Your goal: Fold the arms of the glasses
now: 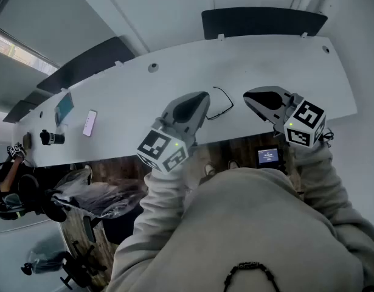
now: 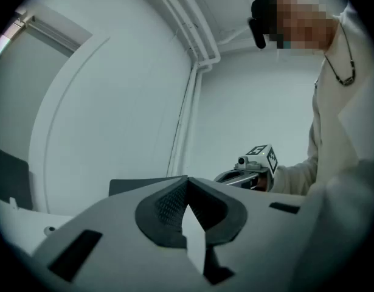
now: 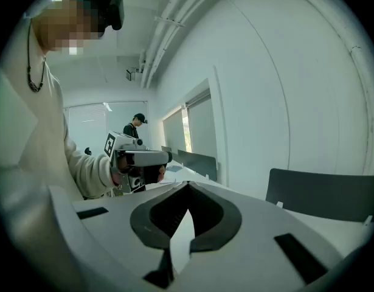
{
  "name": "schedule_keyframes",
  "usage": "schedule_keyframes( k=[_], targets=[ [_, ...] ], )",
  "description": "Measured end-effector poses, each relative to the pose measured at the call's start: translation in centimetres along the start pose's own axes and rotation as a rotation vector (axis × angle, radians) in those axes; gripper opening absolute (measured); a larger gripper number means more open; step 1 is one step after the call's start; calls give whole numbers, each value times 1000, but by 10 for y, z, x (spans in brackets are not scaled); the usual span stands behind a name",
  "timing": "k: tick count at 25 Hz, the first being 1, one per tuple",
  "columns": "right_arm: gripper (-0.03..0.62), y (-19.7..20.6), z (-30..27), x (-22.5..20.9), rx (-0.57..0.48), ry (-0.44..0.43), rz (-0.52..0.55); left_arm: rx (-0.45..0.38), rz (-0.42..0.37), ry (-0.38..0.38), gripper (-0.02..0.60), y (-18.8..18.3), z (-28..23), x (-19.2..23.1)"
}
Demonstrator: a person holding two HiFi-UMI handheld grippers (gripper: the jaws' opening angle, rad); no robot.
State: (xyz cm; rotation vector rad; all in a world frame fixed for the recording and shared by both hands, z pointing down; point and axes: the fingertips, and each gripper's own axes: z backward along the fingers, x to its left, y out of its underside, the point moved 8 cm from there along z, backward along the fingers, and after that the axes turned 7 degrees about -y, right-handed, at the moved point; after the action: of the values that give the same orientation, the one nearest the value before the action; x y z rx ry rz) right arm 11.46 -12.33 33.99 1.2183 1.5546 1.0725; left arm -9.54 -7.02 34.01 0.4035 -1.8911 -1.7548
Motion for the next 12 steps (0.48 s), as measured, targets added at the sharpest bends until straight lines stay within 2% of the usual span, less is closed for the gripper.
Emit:
schedule_keyframes(
  k=[12],
  targets=[
    [18, 0, -1, 2, 2, -16, -13, 1, -9, 1, 5, 0, 4, -3]
  ],
)
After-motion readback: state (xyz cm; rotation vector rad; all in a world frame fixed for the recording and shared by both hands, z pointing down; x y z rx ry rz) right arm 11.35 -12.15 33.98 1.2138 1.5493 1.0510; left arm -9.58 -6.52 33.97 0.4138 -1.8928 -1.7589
